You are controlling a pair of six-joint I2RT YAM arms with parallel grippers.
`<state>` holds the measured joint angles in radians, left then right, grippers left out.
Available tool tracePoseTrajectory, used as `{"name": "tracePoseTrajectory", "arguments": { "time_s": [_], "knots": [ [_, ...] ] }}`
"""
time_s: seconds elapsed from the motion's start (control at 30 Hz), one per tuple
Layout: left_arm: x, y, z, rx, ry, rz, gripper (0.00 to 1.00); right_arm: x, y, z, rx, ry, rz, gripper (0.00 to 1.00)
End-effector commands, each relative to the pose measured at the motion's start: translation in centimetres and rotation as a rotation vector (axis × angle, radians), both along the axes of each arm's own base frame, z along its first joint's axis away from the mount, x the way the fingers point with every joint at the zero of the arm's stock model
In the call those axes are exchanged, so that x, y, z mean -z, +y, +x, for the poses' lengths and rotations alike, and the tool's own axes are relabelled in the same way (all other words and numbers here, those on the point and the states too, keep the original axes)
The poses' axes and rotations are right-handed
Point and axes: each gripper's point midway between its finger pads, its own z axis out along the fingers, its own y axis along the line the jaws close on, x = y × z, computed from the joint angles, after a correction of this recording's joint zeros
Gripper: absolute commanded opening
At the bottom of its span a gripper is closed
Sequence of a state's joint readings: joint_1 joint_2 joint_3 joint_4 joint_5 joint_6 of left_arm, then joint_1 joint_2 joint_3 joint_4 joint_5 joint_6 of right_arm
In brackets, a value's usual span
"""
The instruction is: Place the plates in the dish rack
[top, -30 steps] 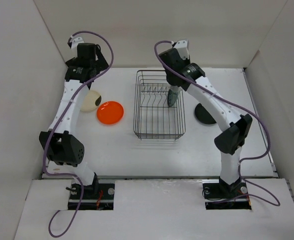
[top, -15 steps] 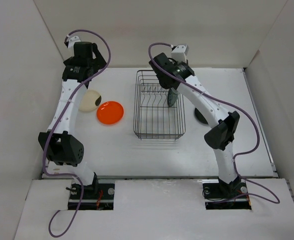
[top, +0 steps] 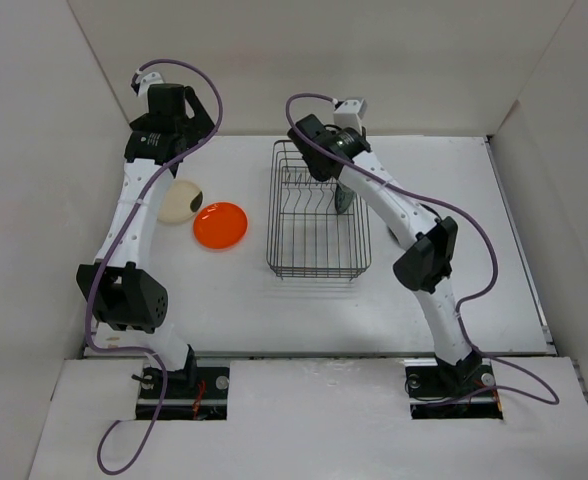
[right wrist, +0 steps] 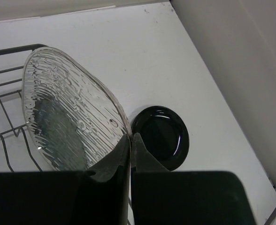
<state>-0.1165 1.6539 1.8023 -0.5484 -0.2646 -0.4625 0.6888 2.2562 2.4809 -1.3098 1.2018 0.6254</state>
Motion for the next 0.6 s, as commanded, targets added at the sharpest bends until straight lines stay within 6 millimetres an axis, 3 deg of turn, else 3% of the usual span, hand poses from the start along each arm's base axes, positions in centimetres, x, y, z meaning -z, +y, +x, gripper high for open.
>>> {"name": "tracePoseTrajectory", "arguments": {
  "time_s": [0.0,0.57],
  "knots": [
    [-3.3,-0.4,-0.6,0.015,-0.086,-0.029,1.0,-2.0,-0.3,0.1,0.032,-0.076,-0.018,0.0],
    [-3.4,-1.4,-0.5,0.067,-0.101,-0.058,1.0,-0.1,0.4,1.1,0.04,-0.057,-0.132,0.0]
  ]
}}
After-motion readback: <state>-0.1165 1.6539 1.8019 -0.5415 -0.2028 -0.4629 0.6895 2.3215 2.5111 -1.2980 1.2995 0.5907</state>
